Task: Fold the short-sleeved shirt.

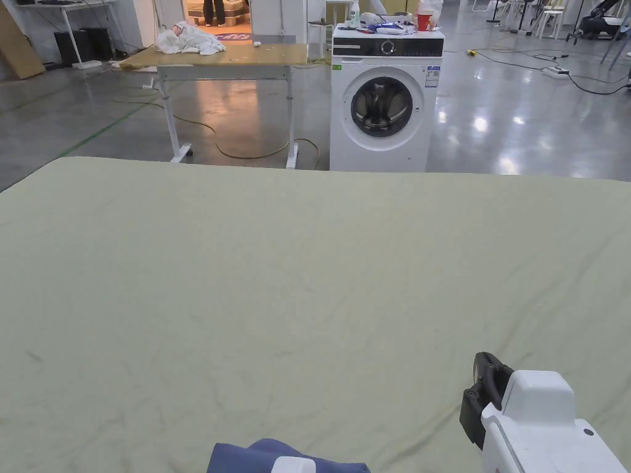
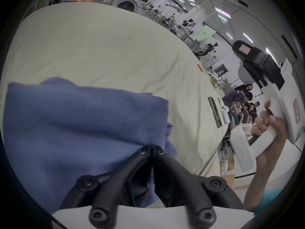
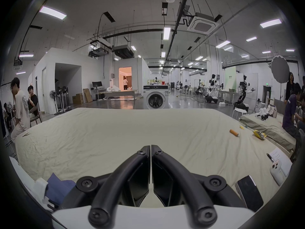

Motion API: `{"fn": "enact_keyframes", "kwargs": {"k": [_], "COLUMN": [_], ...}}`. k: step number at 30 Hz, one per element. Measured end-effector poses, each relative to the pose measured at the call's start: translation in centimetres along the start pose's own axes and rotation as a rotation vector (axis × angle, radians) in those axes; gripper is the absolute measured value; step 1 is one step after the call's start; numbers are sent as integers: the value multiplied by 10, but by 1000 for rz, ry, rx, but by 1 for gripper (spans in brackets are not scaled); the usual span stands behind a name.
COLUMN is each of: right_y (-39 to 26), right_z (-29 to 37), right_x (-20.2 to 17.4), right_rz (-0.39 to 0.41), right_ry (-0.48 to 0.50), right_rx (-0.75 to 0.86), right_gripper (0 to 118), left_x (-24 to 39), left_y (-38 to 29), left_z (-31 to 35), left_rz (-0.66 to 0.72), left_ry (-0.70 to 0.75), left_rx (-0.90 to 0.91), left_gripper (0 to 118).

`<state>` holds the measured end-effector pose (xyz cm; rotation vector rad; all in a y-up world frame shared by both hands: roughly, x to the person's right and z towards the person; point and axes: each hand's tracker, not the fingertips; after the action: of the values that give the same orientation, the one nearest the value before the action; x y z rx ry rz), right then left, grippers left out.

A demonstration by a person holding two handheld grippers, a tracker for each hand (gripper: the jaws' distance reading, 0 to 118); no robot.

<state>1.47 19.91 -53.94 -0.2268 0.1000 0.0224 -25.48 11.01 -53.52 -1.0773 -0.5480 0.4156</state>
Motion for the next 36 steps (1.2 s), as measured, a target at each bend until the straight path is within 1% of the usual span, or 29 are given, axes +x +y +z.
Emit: {"fn": "enact_keyframes", "kwargs": {"k": [2,3,5,7,9,12,15,17,19,22,25,27,29,34,36], "right_y": [5,7,12,16,19,24,27,29,31,33,31,25,11,-40,-62], "right_z": [2,2,2,1,0,0,0,0,0,0,6,16,24,42,42], "right_x": [-2,-3,-6,-9,-12,-15,-19,-22,-23,-23,-20,-21,-31,-76,-94], "right_rz": [10,17,31,40,43,40,40,42,42,51,58,34,28,103,98], "right_ry": [-1,-3,-5,-6,-9,-11,-29,-37,-43,-50,-53,-35,36,213,273], "right_rx": [24,32,46,60,71,90,118,128,136,131,122,84,18,-121,-189], "right_gripper": [0,0,0,0,0,0,0,0,0,0,0,0,0,0,0], "left_x": [3,4,6,8,10,11,12,10,7,0,-8,-14,-22,-39,-45], "left_y": [10,16,31,43,52,58,52,51,48,46,42,38,34,20,13], "left_z": [17,28,52,74,94,115,128,132,136,139,142,142,141,139,137], "left_rz": [-28,-60,-117,-181,-276,-378,-428,-444,-427,-394,-394,-386,-374,-330,-316], "left_ry": [-38,-38,15,115,272,494,680,756,789,800,810,803,788,782,778], "left_rx": [41,101,229,373,533,723,908,991,1035,1065,1056,1023,995,951,920], "left_gripper": [5,5,5,4,4,4,4,4,4,4,4,4,4,4,4]}}
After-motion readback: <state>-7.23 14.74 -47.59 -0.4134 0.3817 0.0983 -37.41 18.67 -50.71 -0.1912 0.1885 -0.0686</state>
